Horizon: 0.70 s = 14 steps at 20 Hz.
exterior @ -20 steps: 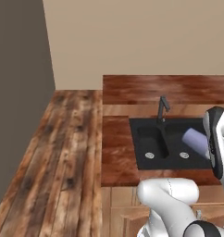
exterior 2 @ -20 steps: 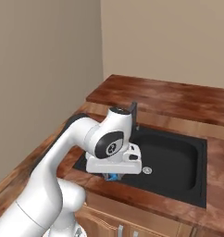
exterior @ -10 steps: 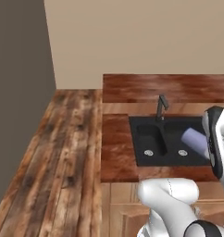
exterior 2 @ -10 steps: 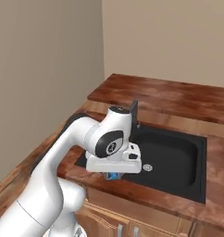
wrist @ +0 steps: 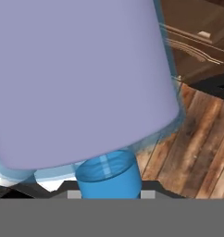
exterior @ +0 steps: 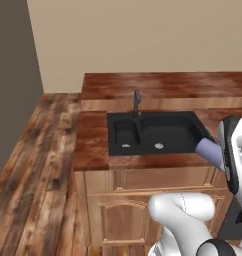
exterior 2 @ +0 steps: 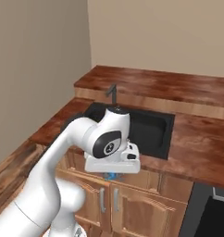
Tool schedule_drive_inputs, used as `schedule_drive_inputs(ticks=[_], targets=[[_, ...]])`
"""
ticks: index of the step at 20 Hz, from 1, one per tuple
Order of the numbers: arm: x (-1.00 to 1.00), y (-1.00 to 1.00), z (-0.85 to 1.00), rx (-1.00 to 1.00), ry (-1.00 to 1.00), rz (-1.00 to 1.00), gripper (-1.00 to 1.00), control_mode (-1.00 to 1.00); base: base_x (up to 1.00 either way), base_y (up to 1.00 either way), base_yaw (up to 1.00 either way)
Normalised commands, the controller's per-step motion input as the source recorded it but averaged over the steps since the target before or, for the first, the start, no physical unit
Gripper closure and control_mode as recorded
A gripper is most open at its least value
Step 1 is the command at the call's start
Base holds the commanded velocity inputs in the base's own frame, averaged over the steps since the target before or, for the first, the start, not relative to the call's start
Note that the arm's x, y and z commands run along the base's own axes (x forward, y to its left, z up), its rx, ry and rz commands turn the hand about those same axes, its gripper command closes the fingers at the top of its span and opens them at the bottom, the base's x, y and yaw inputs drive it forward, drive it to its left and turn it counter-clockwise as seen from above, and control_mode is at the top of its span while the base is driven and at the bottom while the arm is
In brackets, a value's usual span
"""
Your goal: Restock the sink supplies by placing the sponge and soap dispenser on the counter and next to the sink. Make sure the soap dispenser is upright.
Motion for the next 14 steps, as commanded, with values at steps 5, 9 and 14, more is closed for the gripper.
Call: schedule_drive_inputs(ticks=[5, 9, 14], targets=[[0.00, 0.00, 0.00, 0.00, 0.00, 0.00, 1.00, 1.00, 0.00, -1.00, -0.04], [0.00, 0.00, 0.00, 0.00, 0.00, 0.00, 1.00, 1.00, 0.00, -0.78, -0.03], [0.00, 0.00, 0.00, 0.00, 0.00, 0.00, 1.00, 1.00, 0.11, -0.31, -0.05]])
